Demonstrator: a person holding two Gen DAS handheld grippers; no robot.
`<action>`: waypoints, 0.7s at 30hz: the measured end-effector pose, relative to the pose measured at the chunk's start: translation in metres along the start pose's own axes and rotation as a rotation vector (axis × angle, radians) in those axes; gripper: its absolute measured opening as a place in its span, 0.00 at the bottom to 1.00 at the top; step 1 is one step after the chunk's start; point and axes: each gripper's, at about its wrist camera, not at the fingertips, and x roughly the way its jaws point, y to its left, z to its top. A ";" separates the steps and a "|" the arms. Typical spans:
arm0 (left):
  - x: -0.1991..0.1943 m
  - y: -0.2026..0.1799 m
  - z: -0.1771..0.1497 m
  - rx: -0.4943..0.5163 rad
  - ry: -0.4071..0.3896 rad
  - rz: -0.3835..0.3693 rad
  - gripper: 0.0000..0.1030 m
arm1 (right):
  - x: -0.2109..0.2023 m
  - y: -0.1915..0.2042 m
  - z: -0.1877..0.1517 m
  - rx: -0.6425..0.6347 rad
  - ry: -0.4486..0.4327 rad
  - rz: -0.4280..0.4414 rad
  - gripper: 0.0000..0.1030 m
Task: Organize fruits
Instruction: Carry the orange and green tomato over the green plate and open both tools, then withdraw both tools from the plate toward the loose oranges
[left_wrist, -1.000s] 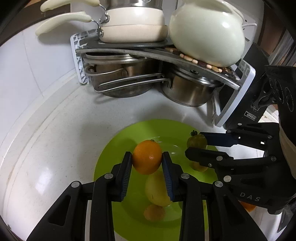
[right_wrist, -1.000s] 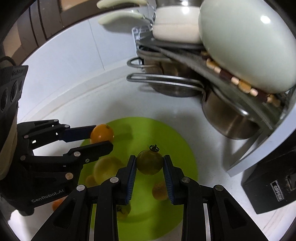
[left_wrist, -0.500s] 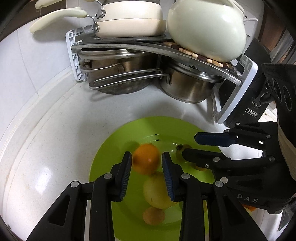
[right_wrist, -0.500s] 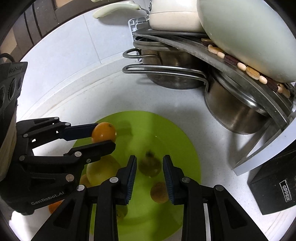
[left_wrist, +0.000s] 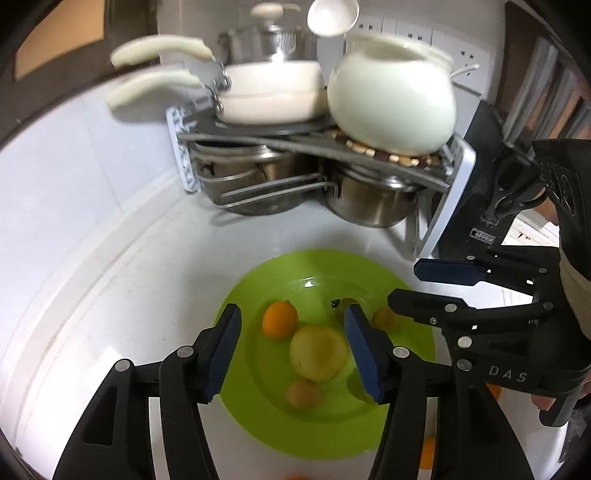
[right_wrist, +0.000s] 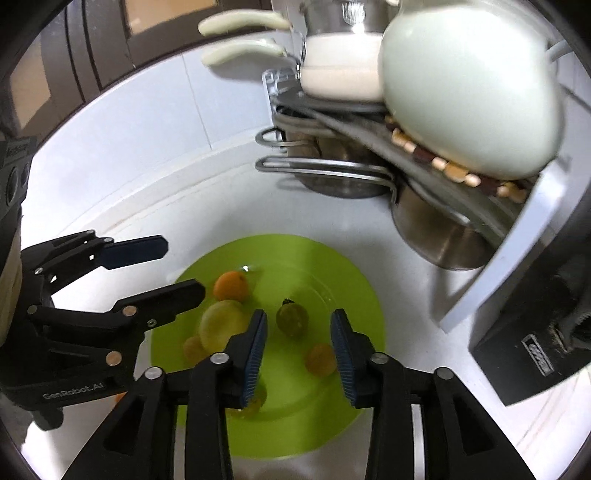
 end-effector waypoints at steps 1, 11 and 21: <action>-0.006 -0.002 -0.001 -0.001 -0.010 0.001 0.58 | -0.006 0.000 -0.001 0.000 -0.012 -0.002 0.38; -0.077 -0.018 -0.014 -0.056 -0.117 0.015 0.70 | -0.074 0.011 -0.017 0.001 -0.155 -0.048 0.52; -0.119 -0.045 -0.038 -0.051 -0.170 0.034 0.75 | -0.121 0.014 -0.050 0.006 -0.213 -0.080 0.57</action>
